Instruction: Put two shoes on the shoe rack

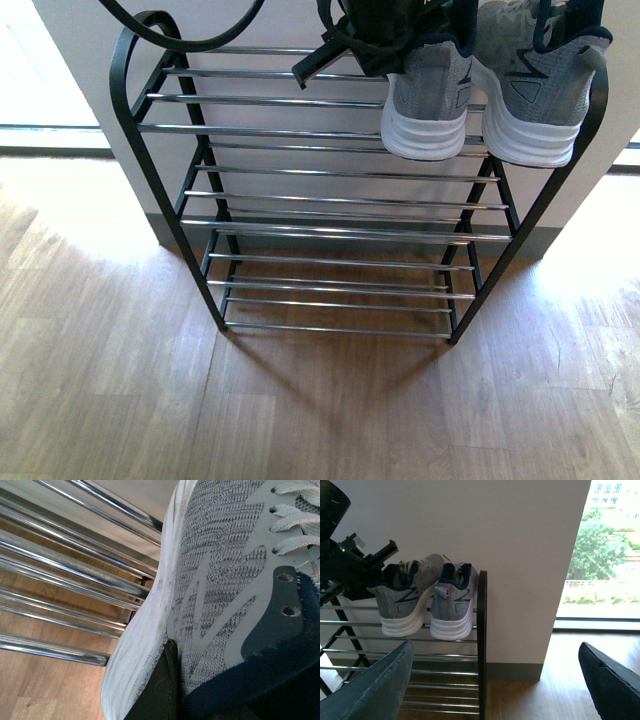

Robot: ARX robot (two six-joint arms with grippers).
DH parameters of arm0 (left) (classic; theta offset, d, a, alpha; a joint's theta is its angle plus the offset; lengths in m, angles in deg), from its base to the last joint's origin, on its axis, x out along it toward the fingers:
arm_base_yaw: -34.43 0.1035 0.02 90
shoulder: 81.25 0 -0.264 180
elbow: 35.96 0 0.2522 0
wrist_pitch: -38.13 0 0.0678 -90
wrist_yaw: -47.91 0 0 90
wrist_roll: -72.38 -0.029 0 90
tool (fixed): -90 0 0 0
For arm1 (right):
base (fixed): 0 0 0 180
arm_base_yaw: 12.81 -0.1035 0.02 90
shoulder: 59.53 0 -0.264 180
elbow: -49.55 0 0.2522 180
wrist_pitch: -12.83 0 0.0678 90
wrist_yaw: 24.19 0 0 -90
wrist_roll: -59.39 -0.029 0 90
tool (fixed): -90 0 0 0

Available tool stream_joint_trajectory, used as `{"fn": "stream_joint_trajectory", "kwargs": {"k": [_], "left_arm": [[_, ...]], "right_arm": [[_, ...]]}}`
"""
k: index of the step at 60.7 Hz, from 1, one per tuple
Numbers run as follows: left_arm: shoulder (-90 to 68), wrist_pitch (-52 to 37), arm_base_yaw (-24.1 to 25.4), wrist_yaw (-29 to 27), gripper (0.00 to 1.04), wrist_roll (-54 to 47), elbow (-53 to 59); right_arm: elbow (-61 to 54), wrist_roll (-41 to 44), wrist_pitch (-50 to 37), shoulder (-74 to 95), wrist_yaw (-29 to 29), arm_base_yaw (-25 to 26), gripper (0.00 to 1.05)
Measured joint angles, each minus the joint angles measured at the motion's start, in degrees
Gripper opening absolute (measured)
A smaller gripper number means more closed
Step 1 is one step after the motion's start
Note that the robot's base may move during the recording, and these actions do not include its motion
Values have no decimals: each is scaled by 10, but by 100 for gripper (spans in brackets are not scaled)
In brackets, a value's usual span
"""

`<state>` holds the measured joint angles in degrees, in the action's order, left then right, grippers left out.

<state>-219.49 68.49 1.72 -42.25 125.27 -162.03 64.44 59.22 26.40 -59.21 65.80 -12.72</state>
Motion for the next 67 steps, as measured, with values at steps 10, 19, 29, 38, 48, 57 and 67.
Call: {"fn": "stream_joint_trajectory", "kwargs": {"k": [10,19,29,38,48,57,67], "left_arm": [[-2,4,-3,3,20,-1,-6],[10,-3,-11,-8,50,-14,2],[81,-36,-15,-57,80,-38,69],[182,-85,-13,-108,95,-54,162],[327,-151,-3,-214,95,-91,323],[480,-181,13,-289,95,-118,484],[682,-137,23,-390,95,-156,652]], "right_arm": [[0,0,0,0,0,0,96],[0,0,0,0,0,0,96],[0,0,0,0,0,0,96],[0,0,0,0,0,0,96],[0,0,0,0,0,0,96],[0,0,0,0,0,0,96],[0,0,0,0,0,0,96]]}}
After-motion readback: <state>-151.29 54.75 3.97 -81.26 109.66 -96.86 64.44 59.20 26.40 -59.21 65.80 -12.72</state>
